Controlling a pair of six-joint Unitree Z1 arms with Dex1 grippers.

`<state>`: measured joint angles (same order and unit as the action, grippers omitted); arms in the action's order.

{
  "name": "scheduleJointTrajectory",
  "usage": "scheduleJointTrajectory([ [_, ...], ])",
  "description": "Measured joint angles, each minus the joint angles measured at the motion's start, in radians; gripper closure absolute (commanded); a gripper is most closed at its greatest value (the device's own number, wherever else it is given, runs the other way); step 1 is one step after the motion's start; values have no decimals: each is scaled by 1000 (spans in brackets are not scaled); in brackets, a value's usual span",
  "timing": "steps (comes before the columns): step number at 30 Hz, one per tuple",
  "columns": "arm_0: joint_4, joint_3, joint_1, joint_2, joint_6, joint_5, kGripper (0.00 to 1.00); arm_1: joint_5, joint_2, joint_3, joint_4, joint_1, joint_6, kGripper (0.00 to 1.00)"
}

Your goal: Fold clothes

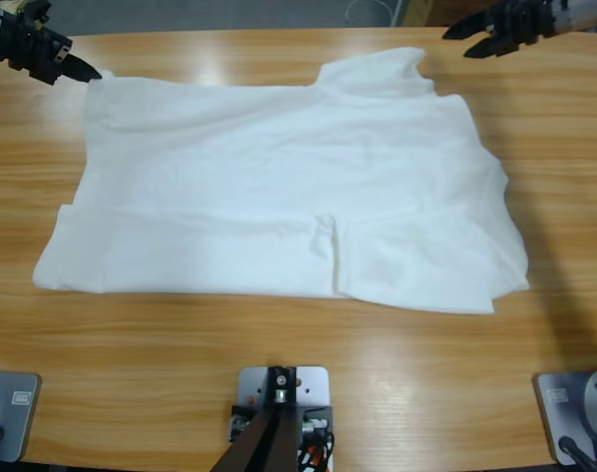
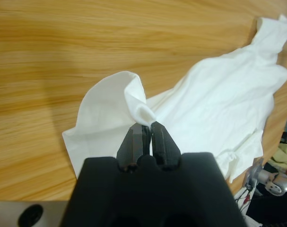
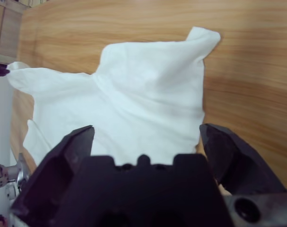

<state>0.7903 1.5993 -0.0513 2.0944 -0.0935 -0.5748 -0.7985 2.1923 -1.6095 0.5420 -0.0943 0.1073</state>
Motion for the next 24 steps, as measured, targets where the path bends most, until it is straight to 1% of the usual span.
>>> scheduleJointTrajectory([
  [3,3,0,2,-1,1,3,1000,-4,43,-7,0,0,6,138],
  [16,6,0,9,-1,2,14,1000,-10,155,-143,104,1,29,138],
  [24,6,0,9,-1,3,14,1000,-28,204,-190,143,30,29,138],
])
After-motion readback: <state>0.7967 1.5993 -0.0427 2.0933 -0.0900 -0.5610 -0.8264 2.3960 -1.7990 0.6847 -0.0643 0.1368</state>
